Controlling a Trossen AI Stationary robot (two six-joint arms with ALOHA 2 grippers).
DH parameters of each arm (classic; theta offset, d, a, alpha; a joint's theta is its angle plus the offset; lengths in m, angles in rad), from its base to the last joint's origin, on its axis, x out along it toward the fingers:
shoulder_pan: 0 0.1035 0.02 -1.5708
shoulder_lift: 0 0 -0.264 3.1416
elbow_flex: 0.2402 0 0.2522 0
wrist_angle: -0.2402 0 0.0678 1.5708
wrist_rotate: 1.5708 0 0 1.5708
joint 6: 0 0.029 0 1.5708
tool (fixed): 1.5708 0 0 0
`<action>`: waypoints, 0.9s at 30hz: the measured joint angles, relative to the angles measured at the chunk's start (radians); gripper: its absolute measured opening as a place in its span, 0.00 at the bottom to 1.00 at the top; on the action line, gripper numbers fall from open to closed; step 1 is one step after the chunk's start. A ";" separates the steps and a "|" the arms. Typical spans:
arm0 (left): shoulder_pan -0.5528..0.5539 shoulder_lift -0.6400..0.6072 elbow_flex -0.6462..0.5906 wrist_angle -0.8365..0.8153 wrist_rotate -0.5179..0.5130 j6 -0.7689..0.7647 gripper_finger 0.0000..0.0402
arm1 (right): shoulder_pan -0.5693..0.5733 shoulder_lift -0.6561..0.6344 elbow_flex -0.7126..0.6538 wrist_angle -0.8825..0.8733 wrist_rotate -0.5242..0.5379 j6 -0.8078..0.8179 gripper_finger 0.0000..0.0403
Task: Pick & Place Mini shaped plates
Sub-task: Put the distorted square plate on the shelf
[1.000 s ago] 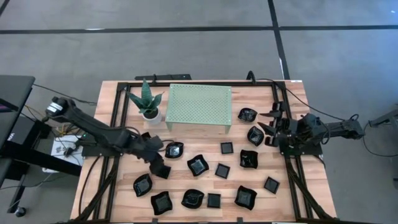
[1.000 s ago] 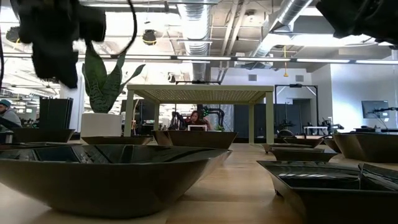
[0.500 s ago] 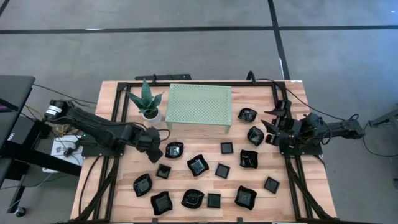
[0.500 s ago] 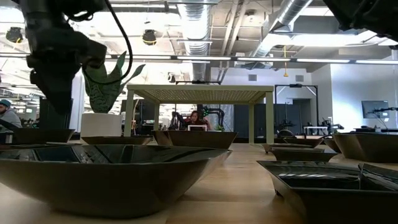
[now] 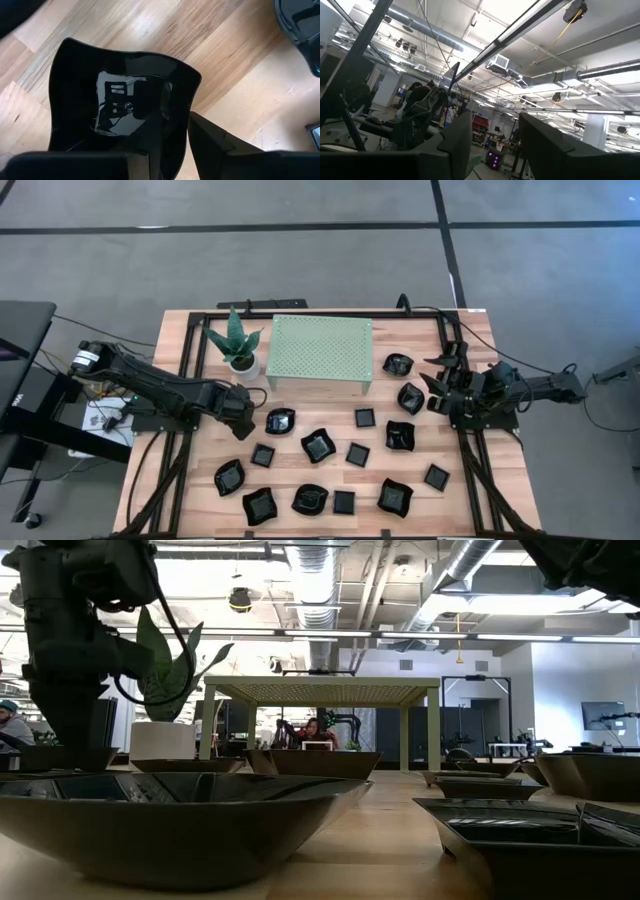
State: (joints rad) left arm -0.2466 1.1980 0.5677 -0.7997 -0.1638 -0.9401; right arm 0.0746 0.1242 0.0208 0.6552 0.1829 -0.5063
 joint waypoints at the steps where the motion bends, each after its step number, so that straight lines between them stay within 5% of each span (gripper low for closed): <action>1: 0.000 0.000 -0.004 0.002 0.000 0.000 0.23 | 0.000 0.000 0.000 0.000 0.000 0.010 0.39; 8: -0.004 0.000 -0.043 0.005 0.003 -0.003 0.21 | 0.000 0.000 0.000 -0.019 0.000 0.036 0.39; 16: -0.048 0.000 -0.035 0.036 0.004 -0.009 0.02 | 0.000 0.000 0.000 -0.023 0.000 0.063 0.39; 22: -0.109 0.000 0.079 0.164 0.010 0.001 0.02 | 0.000 0.000 0.000 -0.024 0.000 0.079 0.39; 27: -0.167 0.000 0.201 0.282 -0.120 0.210 0.02 | 0.000 0.000 0.000 -0.027 0.000 0.098 0.39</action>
State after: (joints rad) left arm -0.4138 1.1976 0.7689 -0.5173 -0.2835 -0.7299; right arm 0.0746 0.1242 0.0208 0.6281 0.1833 -0.4088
